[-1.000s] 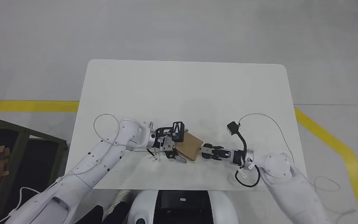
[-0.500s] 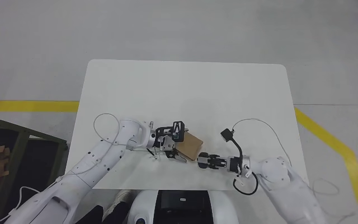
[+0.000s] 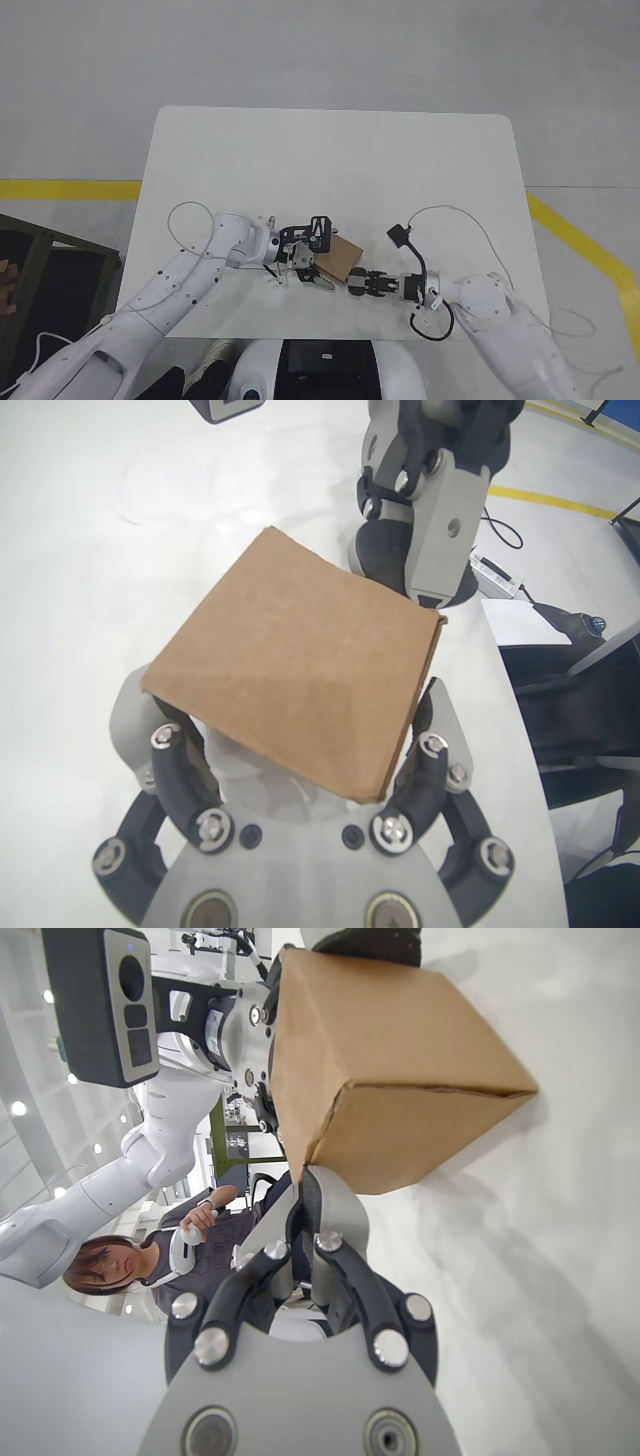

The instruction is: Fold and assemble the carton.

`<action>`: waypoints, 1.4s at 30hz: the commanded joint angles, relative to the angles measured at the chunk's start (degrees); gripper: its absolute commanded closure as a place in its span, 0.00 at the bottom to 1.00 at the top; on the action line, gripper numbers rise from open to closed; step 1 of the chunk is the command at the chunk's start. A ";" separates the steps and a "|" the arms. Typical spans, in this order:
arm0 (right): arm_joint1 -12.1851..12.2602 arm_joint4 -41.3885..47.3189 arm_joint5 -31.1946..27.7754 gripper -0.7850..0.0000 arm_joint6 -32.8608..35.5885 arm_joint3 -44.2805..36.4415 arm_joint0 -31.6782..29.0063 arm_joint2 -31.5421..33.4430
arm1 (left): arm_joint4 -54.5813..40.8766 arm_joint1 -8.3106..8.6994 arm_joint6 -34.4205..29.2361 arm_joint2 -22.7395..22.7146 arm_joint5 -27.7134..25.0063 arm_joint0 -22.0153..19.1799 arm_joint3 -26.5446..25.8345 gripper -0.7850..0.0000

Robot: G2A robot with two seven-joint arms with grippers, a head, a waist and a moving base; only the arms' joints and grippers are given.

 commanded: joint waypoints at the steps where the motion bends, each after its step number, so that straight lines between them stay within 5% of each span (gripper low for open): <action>1: 0.06 0.32 -0.10 1.00 0.01 0.17 0.01 0.34 | -0.04 0.01 -0.04 -0.11 0.00 0.03 0.06 0.00; 3: 0.23 0.63 -0.02 1.00 0.29 0.03 -0.17 1.11 | -0.04 0.06 -0.04 -0.33 0.00 0.05 0.18 0.00; 6: 0.70 0.98 0.17 0.50 1.15 -0.97 -0.82 3.08 | 0.09 0.46 -0.02 -1.38 0.00 0.00 0.26 0.00; 7: 0.88 0.95 0.26 0.18 1.45 -1.43 -1.15 3.80 | 0.01 0.73 0.12 -1.80 0.00 0.13 0.08 0.00; 8: 1.07 0.86 0.38 0.03 1.82 -1.96 -1.49 4.54 | -0.06 1.09 0.23 -2.25 0.00 0.32 -0.18 0.00; 9: 1.25 0.84 0.40 0.00 2.15 -2.60 -1.82 5.28 | -0.05 1.54 0.27 -2.75 0.00 0.49 -0.58 0.00; 17: 2.24 2.32 0.24 0.00 3.95 -7.90 -4.10 9.63 | -3.44 7.08 2.40 -9.60 0.00 3.66 -6.29 0.00; 24: 2.60 2.88 -0.40 0.00 5.45 -10.85 -4.82 10.46 | -7.94 11.38 5.98 -21.86 0.48 7.06 -8.25 0.00; 31: 2.63 2.33 -0.51 0.00 6.13 -16.24 -5.73 8.66 | -12.15 12.99 7.38 -32.06 6.48 9.70 -7.92 0.00; 42: 1.88 0.59 -0.55 0.00 8.01 -19.42 -4.86 0.00 | -14.05 13.49 6.08 -37.93 12.19 9.54 -5.15 0.00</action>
